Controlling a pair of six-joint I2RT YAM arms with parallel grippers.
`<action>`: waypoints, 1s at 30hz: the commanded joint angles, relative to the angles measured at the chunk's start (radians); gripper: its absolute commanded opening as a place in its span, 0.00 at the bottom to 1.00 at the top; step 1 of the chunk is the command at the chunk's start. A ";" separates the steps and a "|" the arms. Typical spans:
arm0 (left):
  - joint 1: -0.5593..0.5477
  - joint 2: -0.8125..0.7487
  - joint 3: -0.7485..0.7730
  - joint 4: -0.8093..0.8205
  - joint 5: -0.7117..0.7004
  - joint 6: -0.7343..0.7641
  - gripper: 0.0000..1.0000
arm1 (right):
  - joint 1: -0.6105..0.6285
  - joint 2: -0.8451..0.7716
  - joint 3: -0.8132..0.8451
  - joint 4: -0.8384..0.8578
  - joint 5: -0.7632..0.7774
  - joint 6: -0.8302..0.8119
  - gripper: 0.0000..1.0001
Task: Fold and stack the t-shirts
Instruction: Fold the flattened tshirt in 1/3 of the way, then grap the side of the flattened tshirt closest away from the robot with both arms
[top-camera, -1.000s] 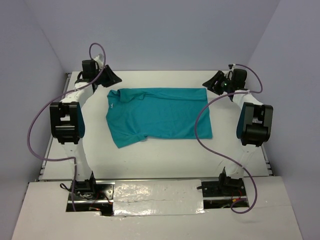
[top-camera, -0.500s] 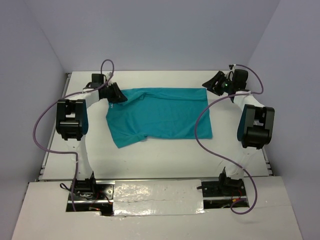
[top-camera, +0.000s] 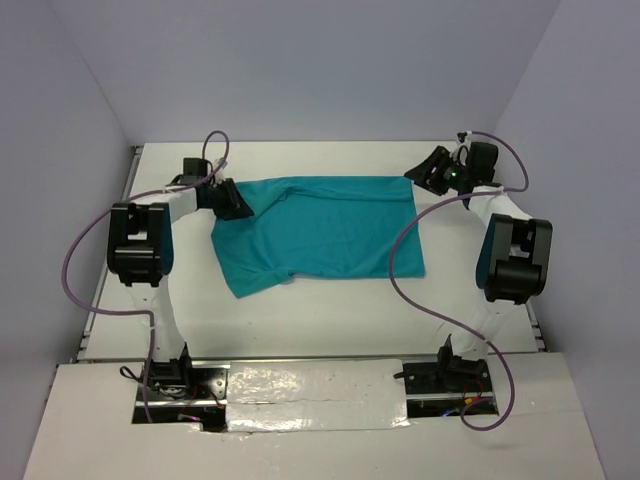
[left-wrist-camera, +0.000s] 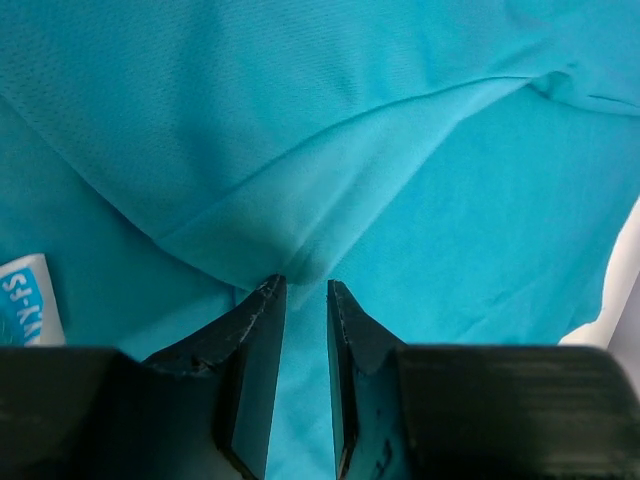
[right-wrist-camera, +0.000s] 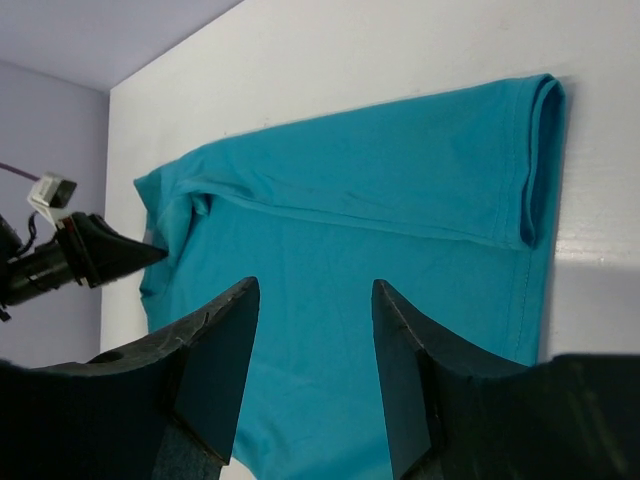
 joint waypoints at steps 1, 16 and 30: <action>-0.002 -0.103 0.011 0.029 0.001 0.017 0.36 | -0.008 -0.079 -0.007 -0.009 -0.054 -0.105 0.57; -0.002 -0.593 -0.248 -0.241 -0.161 -0.171 0.59 | -0.018 -0.124 0.154 -0.781 -0.214 -0.939 0.63; 0.006 -0.966 -0.593 -0.522 -0.330 -0.291 0.54 | -0.023 -0.270 -0.019 -0.987 0.082 -0.990 0.72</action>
